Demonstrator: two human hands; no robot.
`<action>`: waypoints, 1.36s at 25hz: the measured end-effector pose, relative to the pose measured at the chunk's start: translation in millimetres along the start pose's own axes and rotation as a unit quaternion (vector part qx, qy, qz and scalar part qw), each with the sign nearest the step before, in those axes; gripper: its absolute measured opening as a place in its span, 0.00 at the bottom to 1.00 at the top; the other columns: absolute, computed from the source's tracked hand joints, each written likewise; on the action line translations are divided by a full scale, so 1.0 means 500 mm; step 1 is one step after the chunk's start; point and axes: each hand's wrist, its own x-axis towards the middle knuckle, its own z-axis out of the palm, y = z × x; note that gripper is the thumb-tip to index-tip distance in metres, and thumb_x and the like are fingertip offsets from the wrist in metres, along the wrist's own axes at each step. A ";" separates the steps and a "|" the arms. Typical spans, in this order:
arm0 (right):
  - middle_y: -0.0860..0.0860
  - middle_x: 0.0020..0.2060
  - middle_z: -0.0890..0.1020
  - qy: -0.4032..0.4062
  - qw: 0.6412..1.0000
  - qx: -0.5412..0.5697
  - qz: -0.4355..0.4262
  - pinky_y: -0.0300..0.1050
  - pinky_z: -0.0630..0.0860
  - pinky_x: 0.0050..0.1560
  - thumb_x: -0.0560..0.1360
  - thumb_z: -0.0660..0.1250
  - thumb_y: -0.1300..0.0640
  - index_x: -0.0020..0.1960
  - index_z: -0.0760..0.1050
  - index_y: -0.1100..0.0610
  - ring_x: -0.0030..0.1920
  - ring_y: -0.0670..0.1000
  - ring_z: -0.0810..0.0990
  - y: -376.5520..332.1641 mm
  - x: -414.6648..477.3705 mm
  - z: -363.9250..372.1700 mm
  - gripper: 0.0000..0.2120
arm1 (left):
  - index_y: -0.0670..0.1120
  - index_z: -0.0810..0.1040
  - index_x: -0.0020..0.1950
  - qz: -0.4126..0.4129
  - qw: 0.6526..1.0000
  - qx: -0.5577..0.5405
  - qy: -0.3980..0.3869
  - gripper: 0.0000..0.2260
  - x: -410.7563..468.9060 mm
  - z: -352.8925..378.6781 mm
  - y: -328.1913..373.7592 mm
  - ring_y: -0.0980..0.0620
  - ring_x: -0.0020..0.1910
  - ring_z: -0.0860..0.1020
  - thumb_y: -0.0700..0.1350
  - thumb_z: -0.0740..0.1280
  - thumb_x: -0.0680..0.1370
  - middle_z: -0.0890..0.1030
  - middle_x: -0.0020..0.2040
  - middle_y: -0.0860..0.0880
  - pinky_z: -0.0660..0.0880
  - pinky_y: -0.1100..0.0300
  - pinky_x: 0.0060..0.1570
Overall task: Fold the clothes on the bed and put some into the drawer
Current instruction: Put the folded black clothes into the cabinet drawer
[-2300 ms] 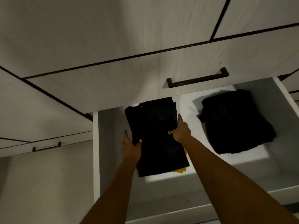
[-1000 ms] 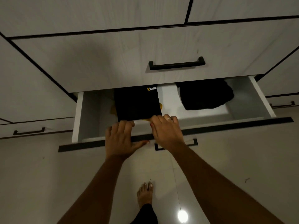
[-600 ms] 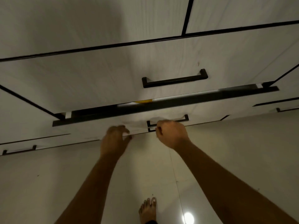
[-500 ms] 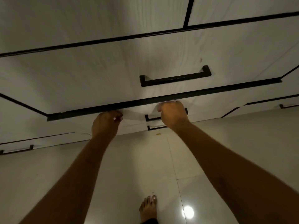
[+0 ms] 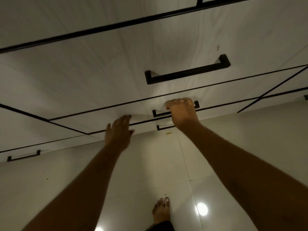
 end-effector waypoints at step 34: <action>0.53 0.72 0.66 -0.136 0.988 0.060 0.052 0.59 0.64 0.70 0.75 0.63 0.63 0.76 0.56 0.52 0.72 0.56 0.64 0.006 -0.339 0.270 0.32 | 0.46 0.60 0.74 -0.009 0.986 0.018 -0.166 0.29 -0.202 0.320 0.118 0.42 0.69 0.65 0.41 0.65 0.74 0.67 0.70 0.44 0.61 0.45 0.71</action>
